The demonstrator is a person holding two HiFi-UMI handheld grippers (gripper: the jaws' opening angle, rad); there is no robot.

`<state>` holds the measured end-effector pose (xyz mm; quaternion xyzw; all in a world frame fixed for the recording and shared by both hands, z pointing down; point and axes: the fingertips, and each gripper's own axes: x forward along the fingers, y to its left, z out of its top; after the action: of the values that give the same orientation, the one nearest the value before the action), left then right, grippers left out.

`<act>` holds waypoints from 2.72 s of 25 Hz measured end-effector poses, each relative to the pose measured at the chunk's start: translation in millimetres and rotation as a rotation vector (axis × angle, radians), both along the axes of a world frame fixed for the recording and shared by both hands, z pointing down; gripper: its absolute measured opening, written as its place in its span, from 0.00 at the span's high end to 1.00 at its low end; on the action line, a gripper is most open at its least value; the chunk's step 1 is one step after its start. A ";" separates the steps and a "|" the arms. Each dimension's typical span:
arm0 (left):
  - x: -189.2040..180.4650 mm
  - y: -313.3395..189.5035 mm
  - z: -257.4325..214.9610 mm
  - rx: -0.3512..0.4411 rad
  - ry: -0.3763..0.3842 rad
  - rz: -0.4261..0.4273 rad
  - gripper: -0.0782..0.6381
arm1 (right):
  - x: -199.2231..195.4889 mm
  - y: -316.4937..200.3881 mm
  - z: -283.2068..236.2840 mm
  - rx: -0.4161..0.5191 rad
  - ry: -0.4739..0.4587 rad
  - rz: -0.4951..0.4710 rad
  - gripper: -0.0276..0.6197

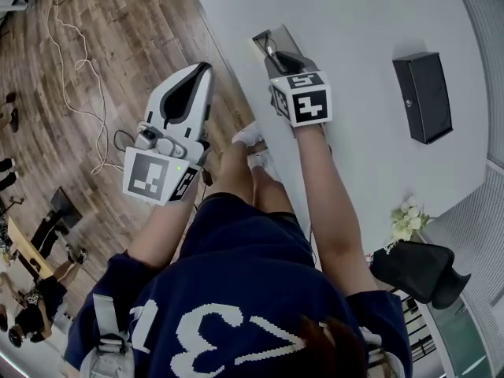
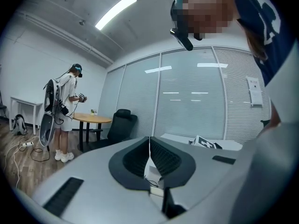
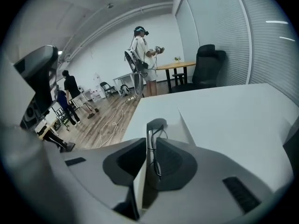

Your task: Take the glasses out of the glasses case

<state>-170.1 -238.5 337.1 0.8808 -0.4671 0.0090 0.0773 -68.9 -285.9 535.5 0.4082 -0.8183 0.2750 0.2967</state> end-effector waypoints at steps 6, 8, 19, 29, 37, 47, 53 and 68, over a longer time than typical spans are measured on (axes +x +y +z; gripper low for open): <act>3.0 -1.7 3.0 -0.007 0.007 0.004 0.86 | 8.1 -1.2 13.8 -0.099 0.166 -0.089 0.81; 2.6 -1.0 3.4 -0.005 0.007 0.006 0.86 | 9.2 -1.0 17.0 -0.119 0.257 -0.139 0.81; -3.9 -2.1 4.5 -0.019 0.016 -0.012 0.86 | 10.0 -2.5 23.2 -0.218 0.370 -0.271 0.84; -13.0 -6.3 -2.2 0.008 0.016 -0.033 0.86 | 14.4 -7.4 -11.8 -0.012 0.250 -0.182 0.92; -25.1 -15.4 -45.5 0.098 0.015 -0.047 0.86 | 24.1 -22.0 -128.3 0.280 -0.117 -0.003 0.92; 3.9 -15.9 -105.6 0.242 0.038 0.047 0.86 | 70.9 18.0 -231.9 0.516 -0.216 0.164 0.92; 88.7 -2.9 -84.7 0.281 0.072 0.274 0.86 | 150.4 77.6 -217.0 0.592 -0.166 0.382 0.92; 329.5 106.4 -70.1 0.216 0.177 0.867 0.86 | 357.2 299.6 -175.5 0.510 0.055 1.019 0.92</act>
<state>159.3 -132.0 267.0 0.9954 -0.0449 -0.0834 0.0139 288.4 13.7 360.0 0.8171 -0.5506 0.1662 0.0398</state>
